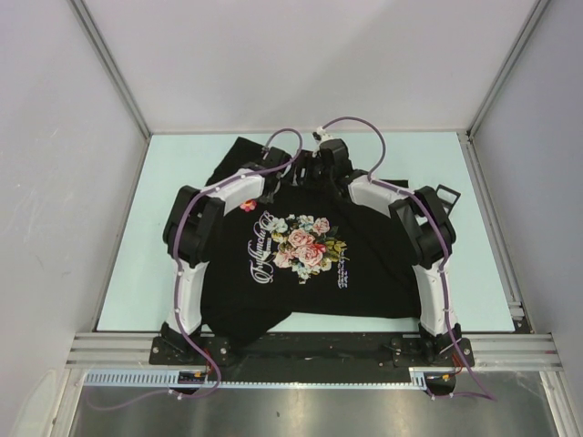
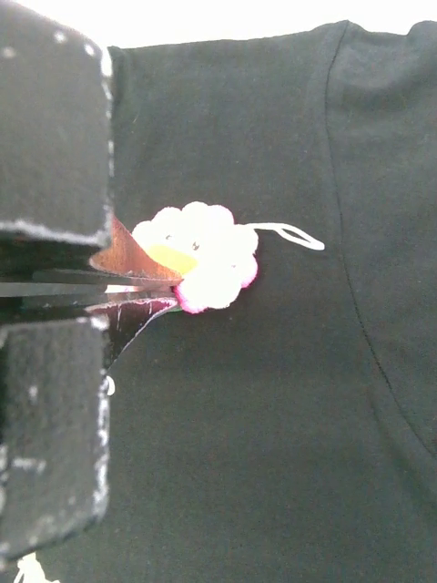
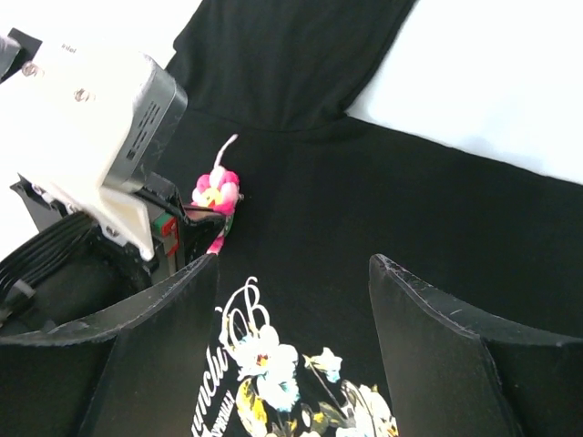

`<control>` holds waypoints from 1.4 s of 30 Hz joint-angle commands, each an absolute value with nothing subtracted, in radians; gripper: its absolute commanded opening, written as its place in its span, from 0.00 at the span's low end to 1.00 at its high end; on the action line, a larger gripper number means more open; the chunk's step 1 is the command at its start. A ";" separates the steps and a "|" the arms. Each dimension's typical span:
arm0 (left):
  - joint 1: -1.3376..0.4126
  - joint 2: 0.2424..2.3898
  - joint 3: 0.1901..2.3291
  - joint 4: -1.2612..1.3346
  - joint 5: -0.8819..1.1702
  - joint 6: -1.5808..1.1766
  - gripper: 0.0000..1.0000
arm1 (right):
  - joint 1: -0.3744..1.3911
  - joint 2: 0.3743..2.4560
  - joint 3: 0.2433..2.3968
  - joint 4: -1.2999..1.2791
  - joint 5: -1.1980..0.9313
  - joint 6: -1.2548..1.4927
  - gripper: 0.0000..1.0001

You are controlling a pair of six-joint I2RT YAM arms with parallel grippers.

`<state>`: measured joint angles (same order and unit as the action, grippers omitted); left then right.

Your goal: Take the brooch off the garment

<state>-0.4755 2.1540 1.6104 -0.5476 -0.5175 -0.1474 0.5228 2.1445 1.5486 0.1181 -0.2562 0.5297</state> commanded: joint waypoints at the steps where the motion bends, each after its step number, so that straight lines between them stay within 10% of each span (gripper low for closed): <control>1: -0.480 2.076 1.566 -0.517 -0.480 -0.155 0.00 | 0.529 2.172 1.609 0.172 -0.308 0.552 0.71; 19: -0.472 1.980 1.485 -0.471 -0.400 -0.193 0.01 | 0.551 2.289 1.655 0.285 -0.457 0.733 0.57; 27: -0.414 1.855 1.388 -0.447 -0.373 -0.313 0.47 | 0.572 2.356 1.724 0.276 -0.517 0.724 0.61; 42: -0.189 1.720 1.088 -0.052 -0.044 -0.621 0.35 | 0.653 2.479 1.962 0.023 -0.385 0.540 0.61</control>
